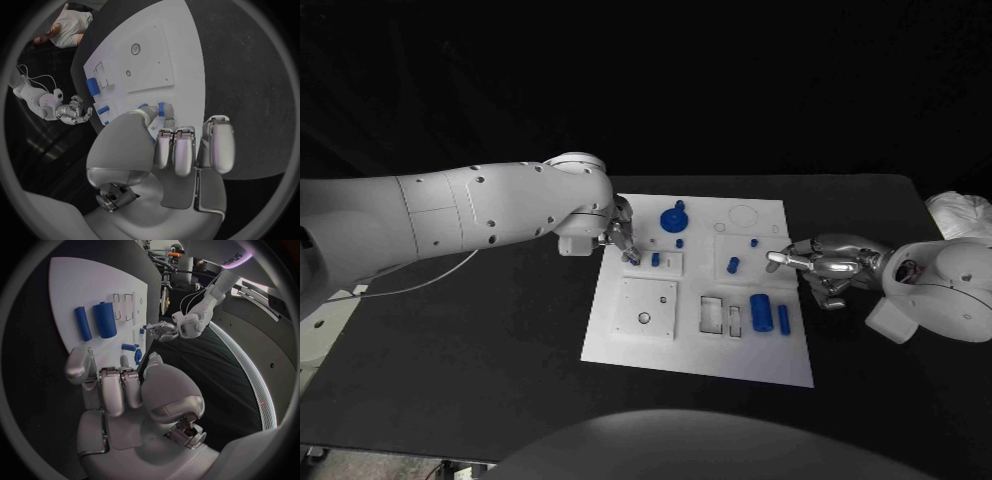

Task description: Assemble the parts on the task board

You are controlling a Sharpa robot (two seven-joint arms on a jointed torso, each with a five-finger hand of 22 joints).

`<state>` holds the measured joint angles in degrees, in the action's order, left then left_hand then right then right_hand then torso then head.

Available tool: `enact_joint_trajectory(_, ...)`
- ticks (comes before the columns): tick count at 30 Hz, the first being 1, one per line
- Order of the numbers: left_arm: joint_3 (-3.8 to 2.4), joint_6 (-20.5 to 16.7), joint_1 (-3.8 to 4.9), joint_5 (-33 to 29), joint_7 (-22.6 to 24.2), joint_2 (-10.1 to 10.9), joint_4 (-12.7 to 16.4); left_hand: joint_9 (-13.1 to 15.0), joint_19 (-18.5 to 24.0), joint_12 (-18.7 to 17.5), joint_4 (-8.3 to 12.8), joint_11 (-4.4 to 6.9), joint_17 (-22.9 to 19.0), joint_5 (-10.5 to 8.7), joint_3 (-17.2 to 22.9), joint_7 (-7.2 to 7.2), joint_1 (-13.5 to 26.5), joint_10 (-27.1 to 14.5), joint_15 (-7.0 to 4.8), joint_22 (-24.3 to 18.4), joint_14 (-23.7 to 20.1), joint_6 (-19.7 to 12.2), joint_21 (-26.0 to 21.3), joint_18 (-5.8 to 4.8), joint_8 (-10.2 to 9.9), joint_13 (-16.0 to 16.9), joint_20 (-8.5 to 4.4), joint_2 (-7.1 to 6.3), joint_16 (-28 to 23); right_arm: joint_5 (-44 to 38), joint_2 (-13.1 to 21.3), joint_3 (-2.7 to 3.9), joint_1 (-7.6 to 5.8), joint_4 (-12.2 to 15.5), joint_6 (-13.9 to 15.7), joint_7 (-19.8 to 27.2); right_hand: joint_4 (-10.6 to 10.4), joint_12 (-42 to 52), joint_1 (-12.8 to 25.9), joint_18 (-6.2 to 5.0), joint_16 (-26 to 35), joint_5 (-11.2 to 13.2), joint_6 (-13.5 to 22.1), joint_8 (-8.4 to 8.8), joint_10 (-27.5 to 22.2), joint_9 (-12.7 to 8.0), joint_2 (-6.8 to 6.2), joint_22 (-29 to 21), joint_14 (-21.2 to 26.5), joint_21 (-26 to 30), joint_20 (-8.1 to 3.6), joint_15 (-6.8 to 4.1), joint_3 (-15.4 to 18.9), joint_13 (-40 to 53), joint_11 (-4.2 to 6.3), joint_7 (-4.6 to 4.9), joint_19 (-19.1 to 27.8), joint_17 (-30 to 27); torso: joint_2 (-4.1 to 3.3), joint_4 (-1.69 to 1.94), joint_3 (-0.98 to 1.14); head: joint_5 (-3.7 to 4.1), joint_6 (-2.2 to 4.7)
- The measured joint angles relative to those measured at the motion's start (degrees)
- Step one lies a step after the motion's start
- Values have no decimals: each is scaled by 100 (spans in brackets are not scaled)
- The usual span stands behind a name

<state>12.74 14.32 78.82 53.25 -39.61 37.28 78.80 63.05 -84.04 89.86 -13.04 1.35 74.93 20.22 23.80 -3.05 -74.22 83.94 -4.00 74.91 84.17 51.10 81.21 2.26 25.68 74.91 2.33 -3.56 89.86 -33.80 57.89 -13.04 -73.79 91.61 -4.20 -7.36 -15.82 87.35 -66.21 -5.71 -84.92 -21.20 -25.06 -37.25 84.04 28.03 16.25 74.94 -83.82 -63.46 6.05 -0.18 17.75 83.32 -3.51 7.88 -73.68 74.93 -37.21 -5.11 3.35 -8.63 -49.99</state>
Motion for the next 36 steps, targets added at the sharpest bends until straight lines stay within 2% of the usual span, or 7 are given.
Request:
enact_joint_trajectory(19,0,-250,-29,87,-1,4,79,3,0,0,-32,0,-1,-27,32,-2,13,0,0,0,0,2,0,0,-21,0,0,-12,0,0,5,2,7,-1,-3,-1,0,6,0,0,0,0,0,0,-2,0,0,-1,0,0,0,0,0,0,-2,0,0,-1,4,-7,3,29,0)
enact_joint_trajectory(36,-1,-354,-30,190,-15,24,109,-3,0,0,-14,0,-2,-32,49,-10,-3,0,0,0,0,10,0,0,-44,0,0,3,0,0,-4,0,17,-9,-11,-1,0,7,22,0,0,-22,0,0,11,0,-22,-2,-1,0,21,1,0,-1,11,0,21,-2,8,0,4,12,0)
